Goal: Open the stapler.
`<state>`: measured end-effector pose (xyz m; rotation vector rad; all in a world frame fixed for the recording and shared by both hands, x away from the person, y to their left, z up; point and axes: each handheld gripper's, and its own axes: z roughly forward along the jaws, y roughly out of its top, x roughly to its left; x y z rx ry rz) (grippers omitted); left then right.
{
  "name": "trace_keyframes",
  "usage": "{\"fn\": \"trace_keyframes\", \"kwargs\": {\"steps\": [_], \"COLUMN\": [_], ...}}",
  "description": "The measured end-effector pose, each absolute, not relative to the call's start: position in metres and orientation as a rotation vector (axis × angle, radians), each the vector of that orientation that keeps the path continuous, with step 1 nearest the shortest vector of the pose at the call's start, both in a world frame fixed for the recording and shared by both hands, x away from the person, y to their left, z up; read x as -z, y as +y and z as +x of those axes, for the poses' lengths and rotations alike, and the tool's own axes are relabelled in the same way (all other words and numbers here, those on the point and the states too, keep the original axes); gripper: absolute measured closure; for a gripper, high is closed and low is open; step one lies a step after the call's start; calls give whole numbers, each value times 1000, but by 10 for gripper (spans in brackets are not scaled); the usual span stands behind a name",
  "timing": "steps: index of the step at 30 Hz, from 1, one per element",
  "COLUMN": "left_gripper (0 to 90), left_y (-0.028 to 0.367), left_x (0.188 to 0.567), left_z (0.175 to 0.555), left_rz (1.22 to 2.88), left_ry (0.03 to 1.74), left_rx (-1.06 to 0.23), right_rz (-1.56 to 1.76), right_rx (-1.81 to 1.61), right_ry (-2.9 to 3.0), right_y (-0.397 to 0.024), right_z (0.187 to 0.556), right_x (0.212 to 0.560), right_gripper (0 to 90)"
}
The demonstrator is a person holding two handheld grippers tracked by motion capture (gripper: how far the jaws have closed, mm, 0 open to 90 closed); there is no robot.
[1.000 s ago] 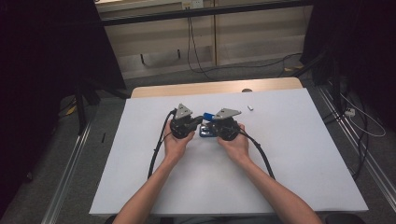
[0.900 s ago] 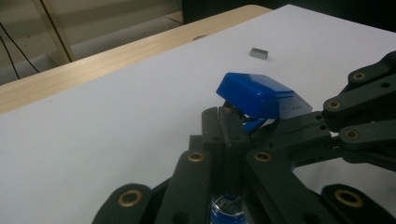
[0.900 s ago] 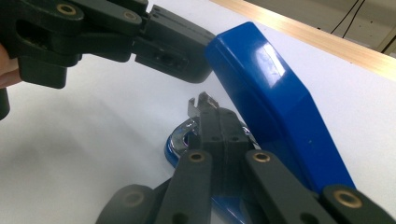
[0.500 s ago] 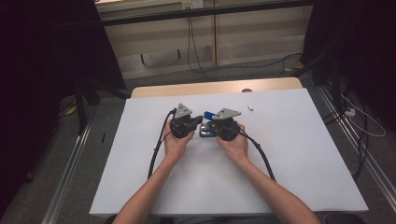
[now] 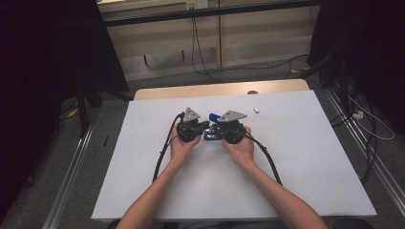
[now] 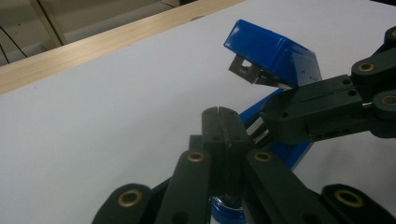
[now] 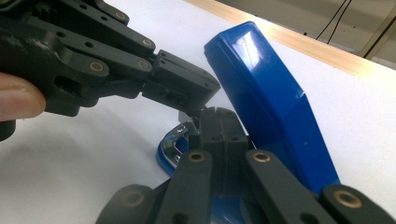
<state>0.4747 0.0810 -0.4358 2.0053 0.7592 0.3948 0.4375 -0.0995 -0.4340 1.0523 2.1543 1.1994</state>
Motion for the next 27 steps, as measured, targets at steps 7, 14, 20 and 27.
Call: {"fn": "trace_keyframes", "kwargs": {"steps": [7, 14, 20, 27], "left_gripper": [900, 900, 900, 900], "left_y": [80, 81, 80, 81], "left_x": [438, 442, 445, 446], "left_z": [475, 476, 475, 476], "left_rz": [2034, 2041, 2046, 2037], "left_ry": [749, 750, 743, 746], "left_rx": [-393, -381, -405, -396], "right_rz": [1061, 1080, 1097, 1127], "right_rx": [-1201, -1191, -1190, -1226], "right_ry": [2146, 2135, 2122, 2101], "right_y": [-98, -95, -93, -97], "right_z": [438, 438, 437, 438], "right_x": [436, 437, 437, 435], "right_gripper": [900, 900, 900, 900]}}
